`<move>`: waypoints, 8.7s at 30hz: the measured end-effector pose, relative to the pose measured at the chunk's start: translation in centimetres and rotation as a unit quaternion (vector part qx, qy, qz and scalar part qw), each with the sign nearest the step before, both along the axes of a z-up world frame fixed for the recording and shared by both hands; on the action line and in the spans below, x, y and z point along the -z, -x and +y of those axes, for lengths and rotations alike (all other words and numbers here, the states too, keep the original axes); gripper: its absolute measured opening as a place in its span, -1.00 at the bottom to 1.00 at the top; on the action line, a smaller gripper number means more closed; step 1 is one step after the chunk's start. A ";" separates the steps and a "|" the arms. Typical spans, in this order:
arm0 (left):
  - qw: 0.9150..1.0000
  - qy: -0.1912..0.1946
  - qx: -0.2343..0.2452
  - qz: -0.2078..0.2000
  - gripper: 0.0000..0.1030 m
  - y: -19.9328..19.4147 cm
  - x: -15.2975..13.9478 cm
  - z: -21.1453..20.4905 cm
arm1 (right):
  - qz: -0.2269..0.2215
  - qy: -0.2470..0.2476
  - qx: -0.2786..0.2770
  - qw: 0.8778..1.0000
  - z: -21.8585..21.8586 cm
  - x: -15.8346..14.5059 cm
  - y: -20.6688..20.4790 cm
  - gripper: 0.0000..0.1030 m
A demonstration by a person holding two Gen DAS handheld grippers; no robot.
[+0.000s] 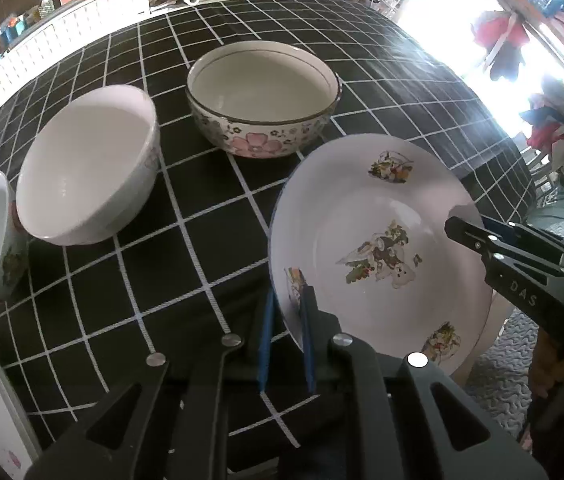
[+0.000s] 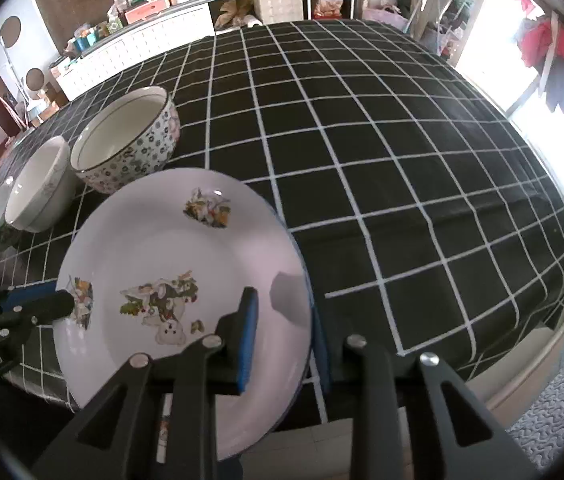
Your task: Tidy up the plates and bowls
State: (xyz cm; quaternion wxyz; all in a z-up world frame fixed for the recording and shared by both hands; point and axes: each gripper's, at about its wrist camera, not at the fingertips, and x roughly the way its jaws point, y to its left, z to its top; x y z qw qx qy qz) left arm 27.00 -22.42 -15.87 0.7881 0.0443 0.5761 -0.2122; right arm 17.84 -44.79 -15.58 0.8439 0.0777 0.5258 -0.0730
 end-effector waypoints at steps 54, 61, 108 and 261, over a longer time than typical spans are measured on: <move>0.984 0.010 -0.176 0.010 -0.81 4.0 0.7 19.3 | 0.019 -0.007 -0.146 0.989 17.5 0.6 -1.3 -0.63; 0.985 0.006 -0.172 0.007 -0.81 4.0 0.7 19.2 | 0.023 -0.004 -0.135 0.991 17.9 0.7 -1.4 -0.63; 0.945 -0.035 -0.324 -0.032 -0.80 10.5 -3.6 39.1 | 0.014 0.005 -0.289 0.957 38.7 -1.5 -4.8 -0.63; 0.988 0.022 -0.154 0.001 -0.84 4.5 -3.0 22.1 | 0.028 -0.051 -0.183 0.981 22.7 -1.7 -3.4 -0.74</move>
